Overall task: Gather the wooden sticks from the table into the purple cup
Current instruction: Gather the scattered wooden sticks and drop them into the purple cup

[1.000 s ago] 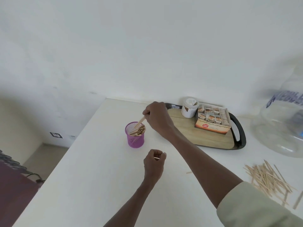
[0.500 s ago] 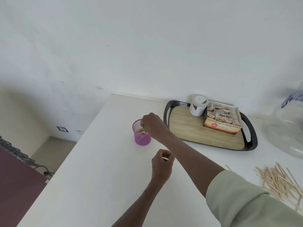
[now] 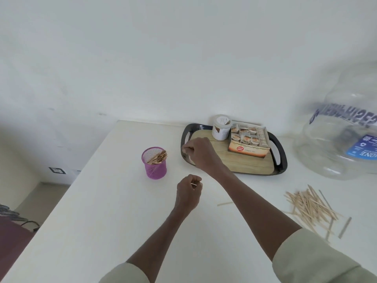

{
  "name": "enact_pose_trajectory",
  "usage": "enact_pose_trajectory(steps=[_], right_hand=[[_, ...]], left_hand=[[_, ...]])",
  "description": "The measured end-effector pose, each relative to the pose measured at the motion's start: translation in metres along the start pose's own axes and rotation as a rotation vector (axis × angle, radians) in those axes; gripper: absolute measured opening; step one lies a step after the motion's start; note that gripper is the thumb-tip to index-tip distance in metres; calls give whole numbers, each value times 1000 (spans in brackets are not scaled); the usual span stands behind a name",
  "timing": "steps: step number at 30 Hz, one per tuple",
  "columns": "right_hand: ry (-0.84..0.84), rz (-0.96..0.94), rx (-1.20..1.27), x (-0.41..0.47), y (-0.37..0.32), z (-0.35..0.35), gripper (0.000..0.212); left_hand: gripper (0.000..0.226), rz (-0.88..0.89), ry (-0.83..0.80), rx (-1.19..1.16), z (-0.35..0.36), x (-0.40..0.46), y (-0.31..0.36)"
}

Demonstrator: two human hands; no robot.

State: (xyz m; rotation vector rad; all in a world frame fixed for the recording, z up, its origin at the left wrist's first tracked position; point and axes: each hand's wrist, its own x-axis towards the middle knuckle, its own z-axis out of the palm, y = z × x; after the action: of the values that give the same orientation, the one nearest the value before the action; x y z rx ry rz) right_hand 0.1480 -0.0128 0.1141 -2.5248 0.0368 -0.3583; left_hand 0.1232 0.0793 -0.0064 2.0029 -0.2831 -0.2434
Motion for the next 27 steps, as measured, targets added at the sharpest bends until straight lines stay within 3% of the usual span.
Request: enact_pose_trajectory(steps=[9, 12, 13, 15, 16, 17, 19, 21, 23, 27], right_hand=[[-65, 326, -140, -90, 115, -58, 11], [-147, 500, -299, -124, 154, -68, 31], [-150, 548, -305, -136, 166, -69, 32], [-130, 651, -279, -158, 182, -72, 11], [-137, 683, -278, -166, 186, -73, 18], [-168, 689, -289, -174, 192, -71, 26], [-190, 691, -285, -188, 201, -64, 23], [-179, 658, -298, -194, 205, -53, 27], [-142, 603, -346, -197, 207, -47, 11], [-128, 564, -423, -192, 205, -45, 18]], left_hand=[[37, 243, -308, 412, 49, -2, 10], [45, 234, -404, 520, 71, -11, 12], [44, 251, -419, 569, 77, -16, 12], [36, 306, -398, 652, 88, -23, 10], [29, 328, -371, 673, 91, -26, 8], [22, 338, -338, 682, 95, -29, 7], [13, 302, -276, 645, 100, -33, 7], [14, 230, -233, 604, 100, -35, 9], [16, 221, -216, 652, 104, -35, 13], [18, 183, -256, 836, 114, -38, 23]])
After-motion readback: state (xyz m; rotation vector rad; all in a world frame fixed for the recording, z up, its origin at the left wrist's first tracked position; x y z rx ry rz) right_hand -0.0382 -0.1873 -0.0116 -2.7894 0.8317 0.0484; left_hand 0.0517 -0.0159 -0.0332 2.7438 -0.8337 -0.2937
